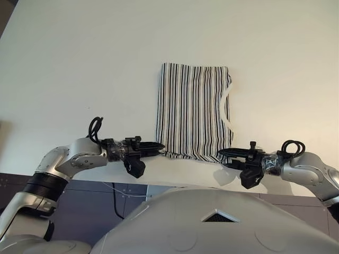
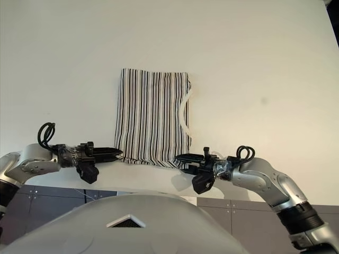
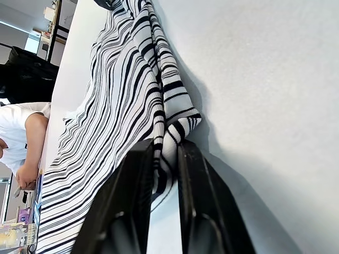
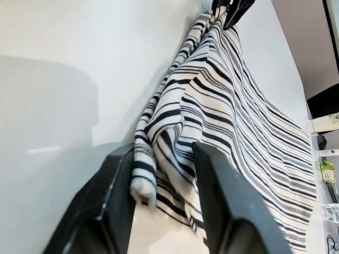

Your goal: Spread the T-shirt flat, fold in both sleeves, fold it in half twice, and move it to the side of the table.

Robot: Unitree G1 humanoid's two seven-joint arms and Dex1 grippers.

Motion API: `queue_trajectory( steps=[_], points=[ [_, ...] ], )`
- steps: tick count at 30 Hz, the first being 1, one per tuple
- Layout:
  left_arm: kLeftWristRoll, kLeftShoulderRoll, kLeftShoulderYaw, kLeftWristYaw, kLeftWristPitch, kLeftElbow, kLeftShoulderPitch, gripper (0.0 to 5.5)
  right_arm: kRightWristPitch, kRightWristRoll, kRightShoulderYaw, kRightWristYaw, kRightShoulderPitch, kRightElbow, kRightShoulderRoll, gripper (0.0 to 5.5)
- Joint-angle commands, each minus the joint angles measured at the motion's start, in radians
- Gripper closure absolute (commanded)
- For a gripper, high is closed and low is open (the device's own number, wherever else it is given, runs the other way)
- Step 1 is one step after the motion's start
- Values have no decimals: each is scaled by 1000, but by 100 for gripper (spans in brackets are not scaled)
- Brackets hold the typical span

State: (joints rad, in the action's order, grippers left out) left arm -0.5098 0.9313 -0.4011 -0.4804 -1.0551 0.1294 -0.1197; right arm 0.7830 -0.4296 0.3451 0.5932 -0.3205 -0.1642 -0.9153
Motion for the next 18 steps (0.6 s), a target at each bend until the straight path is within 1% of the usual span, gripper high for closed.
queue_trajectory(
  steps=[1,5,8,11,12,13,16,18],
  points=[
    [-113,-26,-36,-11,96,52,-69,524,36,-28,9,-1,32,93,-11,454],
    [-51,-7,2,12,125,-9,-147,533,2,108,36,56,61,94,2,537],
    [-4,-1,27,19,150,-47,-182,535,-15,116,44,70,72,91,20,540],
    [15,-1,25,7,159,-49,-177,535,-29,108,42,57,64,100,45,540],
    [55,16,19,-18,170,-68,-193,536,-33,117,40,60,52,101,43,540],
    [109,36,12,-47,191,-98,-219,536,-38,136,37,69,33,95,32,540],
    [364,143,5,-151,344,-300,-374,538,-110,290,17,134,-123,-27,-79,540],
    [538,194,23,-188,480,-415,-471,539,-230,455,-24,179,-193,-159,-150,540]
  ],
)
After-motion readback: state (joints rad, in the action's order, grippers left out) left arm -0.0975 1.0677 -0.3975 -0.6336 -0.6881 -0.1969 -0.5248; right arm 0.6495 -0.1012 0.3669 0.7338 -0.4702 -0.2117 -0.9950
